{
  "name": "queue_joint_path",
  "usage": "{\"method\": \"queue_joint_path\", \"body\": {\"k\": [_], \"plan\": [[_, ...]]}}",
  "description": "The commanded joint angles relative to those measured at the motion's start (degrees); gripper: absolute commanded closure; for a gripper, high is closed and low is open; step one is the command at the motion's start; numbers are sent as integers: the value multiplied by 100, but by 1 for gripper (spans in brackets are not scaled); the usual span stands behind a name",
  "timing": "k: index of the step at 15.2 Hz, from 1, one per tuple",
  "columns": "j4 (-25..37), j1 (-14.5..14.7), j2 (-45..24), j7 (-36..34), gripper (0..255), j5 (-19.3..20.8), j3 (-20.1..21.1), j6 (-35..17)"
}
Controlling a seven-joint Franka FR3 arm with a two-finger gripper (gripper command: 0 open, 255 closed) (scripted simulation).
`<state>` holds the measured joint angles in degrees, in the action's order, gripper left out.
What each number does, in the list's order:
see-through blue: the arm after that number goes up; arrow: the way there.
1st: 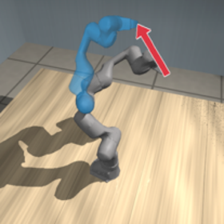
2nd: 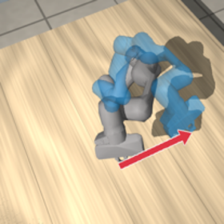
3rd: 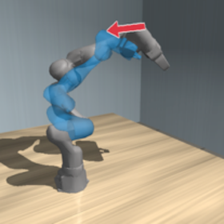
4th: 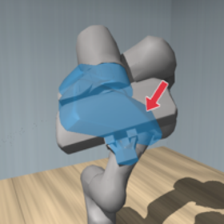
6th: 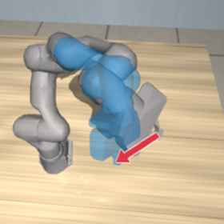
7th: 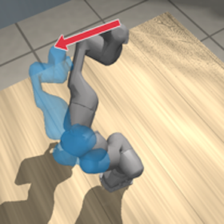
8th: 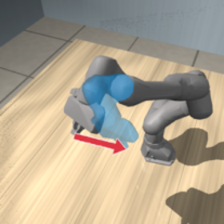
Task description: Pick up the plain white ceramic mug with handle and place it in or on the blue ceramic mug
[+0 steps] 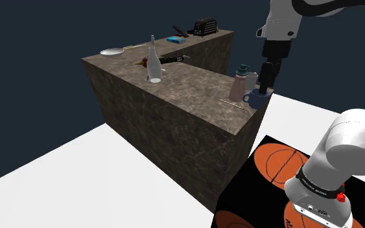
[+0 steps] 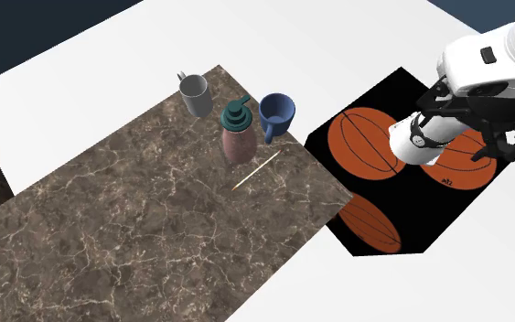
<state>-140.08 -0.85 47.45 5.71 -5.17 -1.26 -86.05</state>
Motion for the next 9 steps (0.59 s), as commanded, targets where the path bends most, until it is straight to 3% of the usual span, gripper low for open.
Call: {"method": "queue_joint_path", "body": {"k": [1,9], "plan": [[0,0,0,0,0,0,0,0],[67,-284,-874,1126,0,817,-828,-727]]}}
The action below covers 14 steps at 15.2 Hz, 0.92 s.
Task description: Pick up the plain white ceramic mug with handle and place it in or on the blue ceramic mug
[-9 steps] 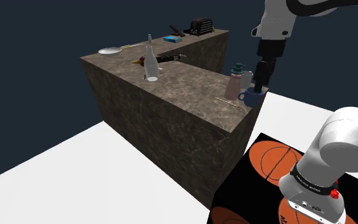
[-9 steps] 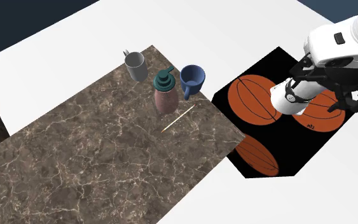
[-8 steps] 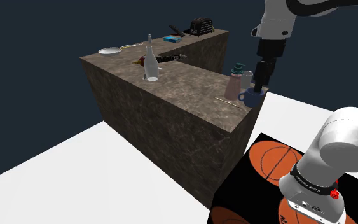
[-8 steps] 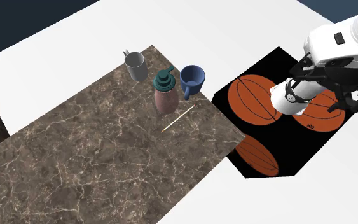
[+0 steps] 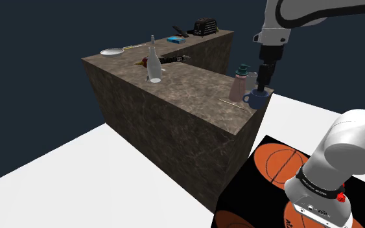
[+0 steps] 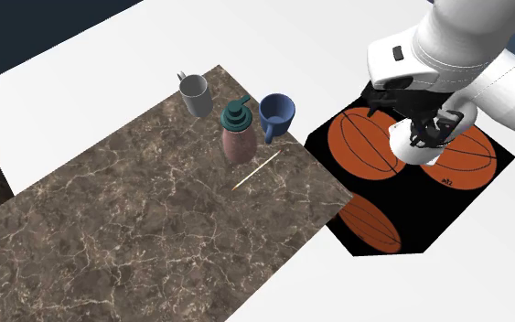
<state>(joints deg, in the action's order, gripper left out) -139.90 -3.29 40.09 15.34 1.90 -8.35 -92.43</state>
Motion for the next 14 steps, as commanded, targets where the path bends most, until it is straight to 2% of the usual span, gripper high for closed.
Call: {"method": "queue_joint_path", "body": {"k": [1,8,14], "plan": [[89,-68,-277,298,0,194,-218,-186],[566,-216,-1400,1216,0,619,-894,-861],[1241,-290,-2536,2022,0,692,-1414,-1368]]}}
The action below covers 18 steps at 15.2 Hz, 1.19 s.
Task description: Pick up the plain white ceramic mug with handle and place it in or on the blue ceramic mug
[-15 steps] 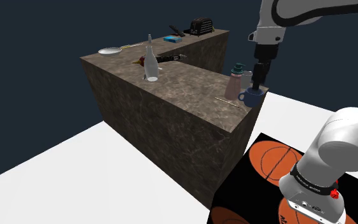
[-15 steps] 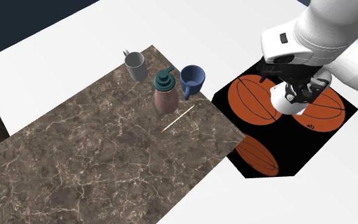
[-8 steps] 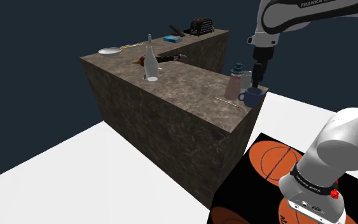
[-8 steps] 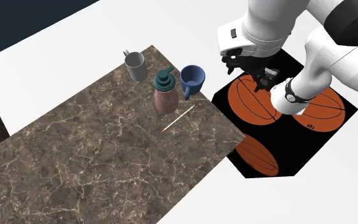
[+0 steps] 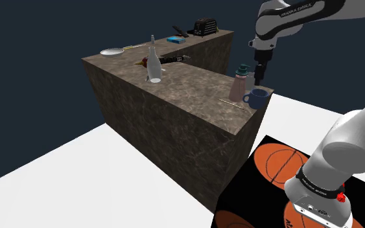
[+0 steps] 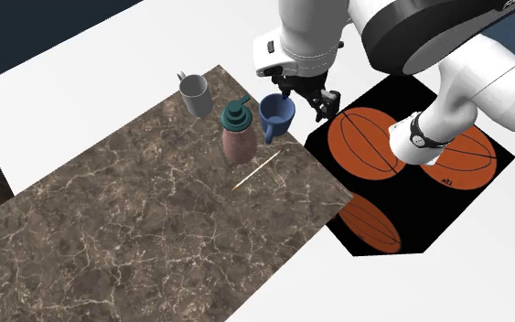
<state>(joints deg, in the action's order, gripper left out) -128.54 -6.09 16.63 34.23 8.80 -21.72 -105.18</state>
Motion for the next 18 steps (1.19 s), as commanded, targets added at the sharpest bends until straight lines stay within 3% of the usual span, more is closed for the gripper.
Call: {"method": "queue_joint_path", "body": {"k": [1,10,18], "plan": [[242,-24,-393,273,0,-17,-155,-166],[1787,-316,-2366,1574,0,-550,-633,-588],[3775,-1003,-4248,2544,0,-1220,-604,-461]]}}
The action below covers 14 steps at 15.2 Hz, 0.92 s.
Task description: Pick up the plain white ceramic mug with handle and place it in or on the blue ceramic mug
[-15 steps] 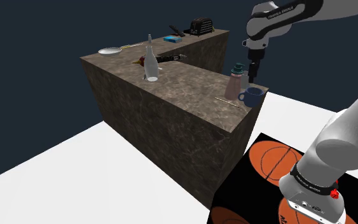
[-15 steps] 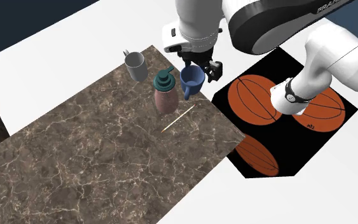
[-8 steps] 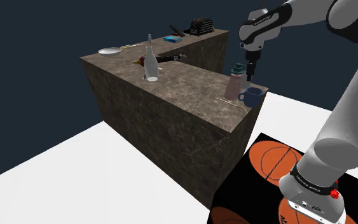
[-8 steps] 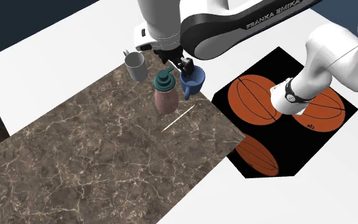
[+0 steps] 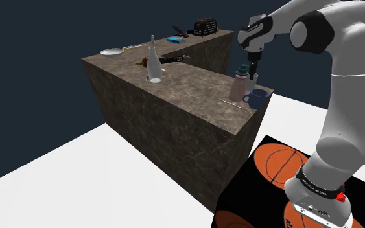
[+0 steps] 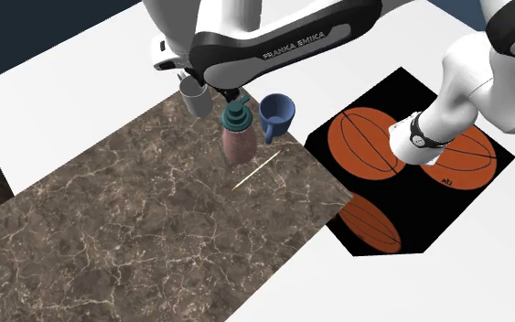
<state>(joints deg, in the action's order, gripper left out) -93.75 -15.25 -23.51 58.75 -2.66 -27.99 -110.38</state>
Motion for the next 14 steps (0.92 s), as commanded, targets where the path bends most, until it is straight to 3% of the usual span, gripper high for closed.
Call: {"method": "queue_joint_path", "body": {"k": [1,3,14], "plan": [[604,-196,-480,184,0,-147,46,116],[1109,-375,-862,311,0,-249,93,224],[715,-405,-994,350,0,-306,128,-294]]}}
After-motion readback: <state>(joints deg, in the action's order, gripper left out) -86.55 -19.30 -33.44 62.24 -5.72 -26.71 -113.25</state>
